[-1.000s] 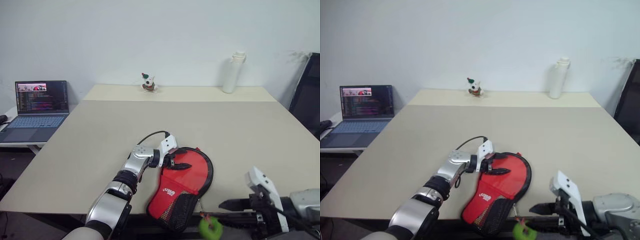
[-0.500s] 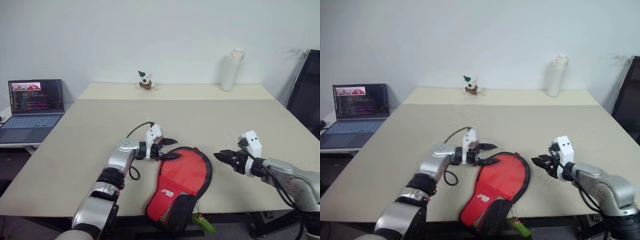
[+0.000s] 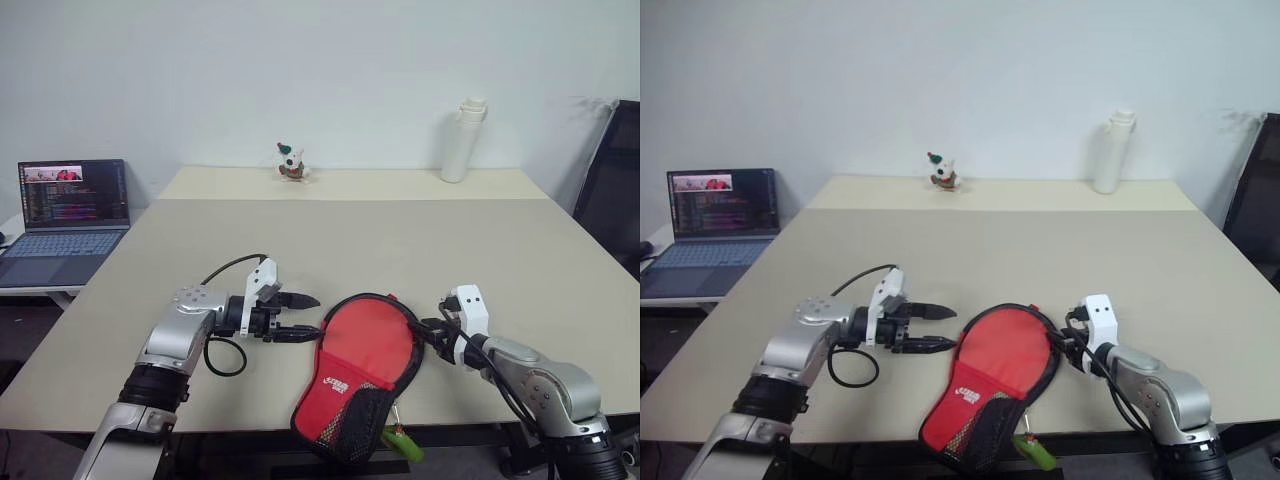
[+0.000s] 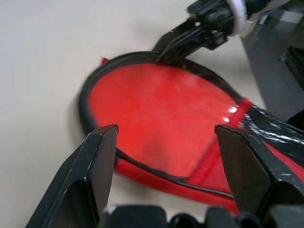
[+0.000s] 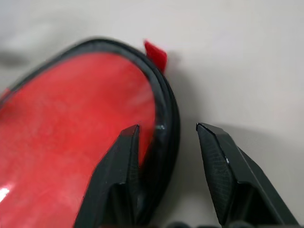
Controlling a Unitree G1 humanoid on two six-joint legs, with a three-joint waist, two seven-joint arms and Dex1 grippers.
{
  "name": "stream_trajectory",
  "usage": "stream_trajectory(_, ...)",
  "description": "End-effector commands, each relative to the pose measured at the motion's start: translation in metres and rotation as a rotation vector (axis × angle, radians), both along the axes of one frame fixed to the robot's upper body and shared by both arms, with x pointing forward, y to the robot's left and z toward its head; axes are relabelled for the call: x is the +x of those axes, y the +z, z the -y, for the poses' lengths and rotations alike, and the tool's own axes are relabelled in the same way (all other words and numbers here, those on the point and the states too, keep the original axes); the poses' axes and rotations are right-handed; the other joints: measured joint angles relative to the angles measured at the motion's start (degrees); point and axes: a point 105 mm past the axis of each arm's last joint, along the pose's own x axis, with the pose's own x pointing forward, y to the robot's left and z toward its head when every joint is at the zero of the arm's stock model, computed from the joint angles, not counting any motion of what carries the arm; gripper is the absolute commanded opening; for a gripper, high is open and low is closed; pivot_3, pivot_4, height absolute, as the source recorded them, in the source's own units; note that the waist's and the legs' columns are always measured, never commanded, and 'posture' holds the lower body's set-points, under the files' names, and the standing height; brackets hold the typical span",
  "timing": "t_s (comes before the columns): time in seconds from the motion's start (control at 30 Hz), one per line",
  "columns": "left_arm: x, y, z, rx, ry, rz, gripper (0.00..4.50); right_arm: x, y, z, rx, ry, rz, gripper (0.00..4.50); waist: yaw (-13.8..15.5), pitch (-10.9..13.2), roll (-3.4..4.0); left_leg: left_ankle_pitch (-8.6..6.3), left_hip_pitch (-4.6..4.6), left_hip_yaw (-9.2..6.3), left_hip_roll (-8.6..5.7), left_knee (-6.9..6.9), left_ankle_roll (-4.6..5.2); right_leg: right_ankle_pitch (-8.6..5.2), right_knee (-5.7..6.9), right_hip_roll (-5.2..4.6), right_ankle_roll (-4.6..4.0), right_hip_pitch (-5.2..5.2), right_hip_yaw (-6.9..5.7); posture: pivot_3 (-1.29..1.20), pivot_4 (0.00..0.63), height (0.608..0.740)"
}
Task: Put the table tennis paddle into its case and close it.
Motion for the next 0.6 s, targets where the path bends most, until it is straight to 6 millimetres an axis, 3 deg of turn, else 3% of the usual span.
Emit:
stream_trajectory(0.03, -0.005, 0.011, 0.001, -0.007, -0.019, 0.03, 3.55, 0.001, 0.004, 0.005, -0.02, -0.028, 0.018, 1.99, 0.0, 0.0, 0.0, 0.0, 0.0, -0.01, 0.0, 0.0, 0.0, 0.0, 0.01, 0.0, 0.0, 0.01, -0.01, 0.0, 0.15, 0.74)
stream_trajectory(0.17, -0.006, 0.011, 0.0, -0.005, -0.007, 0.03, 3.55, 0.001, 0.005, -0.001, 0.03, -0.026, -0.004, 1.16, 0.0, 0.0, 0.01, 0.0, 0.04, -0.01, 0.0, 0.01, 0.0, 0.0, 0.02, 0.01, 0.0, 0.03, -0.01, 0.0, 0.15, 0.74)
stream_trajectory(0.27, -0.007, 0.01, 0.0, -0.004, 0.0, 0.03, 3.55, 0.005, 0.005, -0.002, 0.049, -0.039, -0.024, 0.1, -0.2, 0.0, 0.0, 0.0, 0.05, 0.01, 0.0, 0.01, 0.0, 0.0, 0.03, 0.01, 0.0, 0.03, 0.0, 0.0, 0.15, 0.74)
stream_trajectory(0.5, -0.008, 0.011, 0.0, -0.003, 0.016, 0.033, 3.55, 0.006, 0.009, -0.006, 0.103, -0.048, -0.049, 0.02, -0.5, 0.0, 0.01, 0.0, 0.05, 0.0, 0.02, 0.0, 0.0, 0.0, 0.03, 0.01, 0.0, 0.02, 0.0, 0.0, 0.15, 0.74)
stream_trajectory(0.6, -0.008, 0.011, 0.001, -0.005, 0.02, 0.034, 3.55, 0.017, 0.015, -0.002, 0.087, -0.056, -0.021, 0.02, -0.5, 0.0, 0.01, 0.0, 0.05, 0.02, 0.01, 0.0, 0.0, 0.0, 0.03, 0.01, 0.0, 0.02, 0.02, 0.0, 0.15, 0.74)
